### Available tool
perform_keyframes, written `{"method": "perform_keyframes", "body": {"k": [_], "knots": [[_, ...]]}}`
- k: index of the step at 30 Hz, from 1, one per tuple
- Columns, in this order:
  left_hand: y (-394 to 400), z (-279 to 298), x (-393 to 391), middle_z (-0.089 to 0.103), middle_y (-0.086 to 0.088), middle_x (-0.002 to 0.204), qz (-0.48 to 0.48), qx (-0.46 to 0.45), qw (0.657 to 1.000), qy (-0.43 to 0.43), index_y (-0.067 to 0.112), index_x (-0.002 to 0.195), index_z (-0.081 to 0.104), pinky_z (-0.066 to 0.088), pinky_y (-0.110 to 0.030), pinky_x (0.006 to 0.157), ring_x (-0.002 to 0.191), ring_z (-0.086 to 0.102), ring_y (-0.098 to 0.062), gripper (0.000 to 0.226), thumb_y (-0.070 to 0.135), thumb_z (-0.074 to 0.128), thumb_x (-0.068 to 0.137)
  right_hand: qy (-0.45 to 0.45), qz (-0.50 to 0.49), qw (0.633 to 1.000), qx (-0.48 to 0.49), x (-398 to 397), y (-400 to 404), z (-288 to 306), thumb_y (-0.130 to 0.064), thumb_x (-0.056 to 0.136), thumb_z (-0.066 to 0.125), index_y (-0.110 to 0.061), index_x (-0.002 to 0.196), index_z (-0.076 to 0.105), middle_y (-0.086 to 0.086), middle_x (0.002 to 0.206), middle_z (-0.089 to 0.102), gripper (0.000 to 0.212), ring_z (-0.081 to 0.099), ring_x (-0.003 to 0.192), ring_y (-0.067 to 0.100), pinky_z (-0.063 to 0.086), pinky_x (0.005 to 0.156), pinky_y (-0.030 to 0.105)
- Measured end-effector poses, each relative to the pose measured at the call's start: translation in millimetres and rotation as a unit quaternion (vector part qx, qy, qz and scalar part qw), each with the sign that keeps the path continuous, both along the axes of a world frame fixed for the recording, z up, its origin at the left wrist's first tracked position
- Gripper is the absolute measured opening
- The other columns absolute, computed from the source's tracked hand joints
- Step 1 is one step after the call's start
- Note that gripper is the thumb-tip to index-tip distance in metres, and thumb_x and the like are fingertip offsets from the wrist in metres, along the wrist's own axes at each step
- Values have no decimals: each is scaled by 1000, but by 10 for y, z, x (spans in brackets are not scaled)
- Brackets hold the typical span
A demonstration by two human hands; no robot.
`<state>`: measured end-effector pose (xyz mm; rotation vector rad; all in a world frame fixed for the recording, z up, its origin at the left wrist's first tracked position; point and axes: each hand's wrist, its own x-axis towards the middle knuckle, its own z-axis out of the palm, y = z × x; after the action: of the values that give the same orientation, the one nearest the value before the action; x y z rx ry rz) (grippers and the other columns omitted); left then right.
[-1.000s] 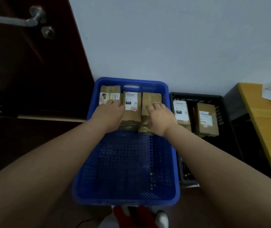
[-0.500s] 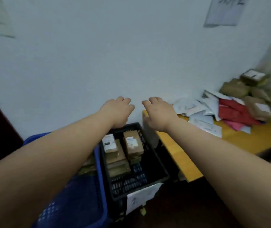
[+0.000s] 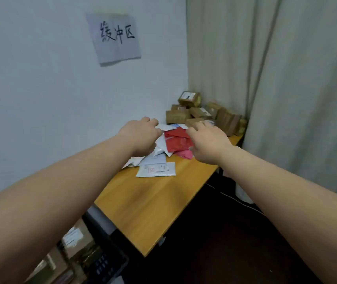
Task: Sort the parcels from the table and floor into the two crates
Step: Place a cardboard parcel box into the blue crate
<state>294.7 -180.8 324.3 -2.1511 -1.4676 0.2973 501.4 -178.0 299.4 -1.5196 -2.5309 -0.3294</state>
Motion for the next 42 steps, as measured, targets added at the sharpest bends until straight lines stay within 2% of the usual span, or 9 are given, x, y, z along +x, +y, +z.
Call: {"method": "perform_keyframes", "body": {"k": [6, 12, 16, 22, 30, 36, 42], "knots": [[1083, -255, 662, 41, -7, 138, -55, -21, 998, 6, 21, 136, 47, 50, -39, 81, 123, 42, -26, 41, 33, 43, 97, 3, -54, 998, -40, 574, 833, -300, -33, 93, 54, -12, 132, 44, 14, 133, 45, 45, 38, 128, 32, 38, 99, 40], [2500, -557, 1098, 40, -9, 137, -85, -55, 995, -6, 18, 135, 48, 52, -43, 82, 124, 40, -28, 43, 35, 45, 95, 5, -100, 992, -72, 993, 2150, -537, -30, 94, 54, -11, 134, 42, 14, 132, 45, 46, 38, 126, 32, 40, 96, 40], [3322, -823, 1272, 38, -9, 137, -61, -96, 993, -30, 17, 135, 47, 46, -38, 76, 125, 39, -28, 45, 37, 48, 95, 20, -120, 986, -117, 1222, 2902, -748, -28, 93, 53, -11, 135, 41, 14, 132, 45, 47, 38, 127, 32, 40, 98, 40], [4250, -1207, 1523, 36, -10, 140, -41, -138, 988, -61, 18, 139, 44, 48, -44, 83, 125, 38, -29, 46, 36, 46, 96, 26, -136, 976, -166, 1612, 3791, -1063, -30, 93, 55, -11, 139, 40, 15, 136, 44, 52, 36, 130, 34, 39, 105, 43], [5075, -1744, 1747, 36, -11, 143, 6, -141, 985, -95, 15, 138, 45, 50, -44, 94, 137, 27, -29, 46, 33, 45, 96, 1, -91, 971, -220, 1999, 4989, -1545, -33, 97, 51, -13, 140, 38, 15, 142, 39, 49, 33, 134, 33, 37, 107, 43], [5437, -2128, 1922, 28, -15, 149, 99, -146, 971, -160, 11, 142, 39, 47, -43, 97, 144, 14, -32, 54, 33, 48, 94, 7, -42, 962, -270, 2148, 5721, -1869, -34, 98, 50, -13, 137, 39, 14, 141, 40, 46, 33, 133, 32, 39, 103, 42], [5570, -2514, 1982, 19, -16, 155, 145, -149, 960, -189, 10, 148, 26, 36, -50, 107, 147, 7, -34, 64, 32, 49, 93, 26, -18, 938, -345, 2023, 6132, -2316, -33, 98, 50, -12, 136, 40, 13, 139, 43, 46, 37, 131, 31, 39, 102, 41]]}}
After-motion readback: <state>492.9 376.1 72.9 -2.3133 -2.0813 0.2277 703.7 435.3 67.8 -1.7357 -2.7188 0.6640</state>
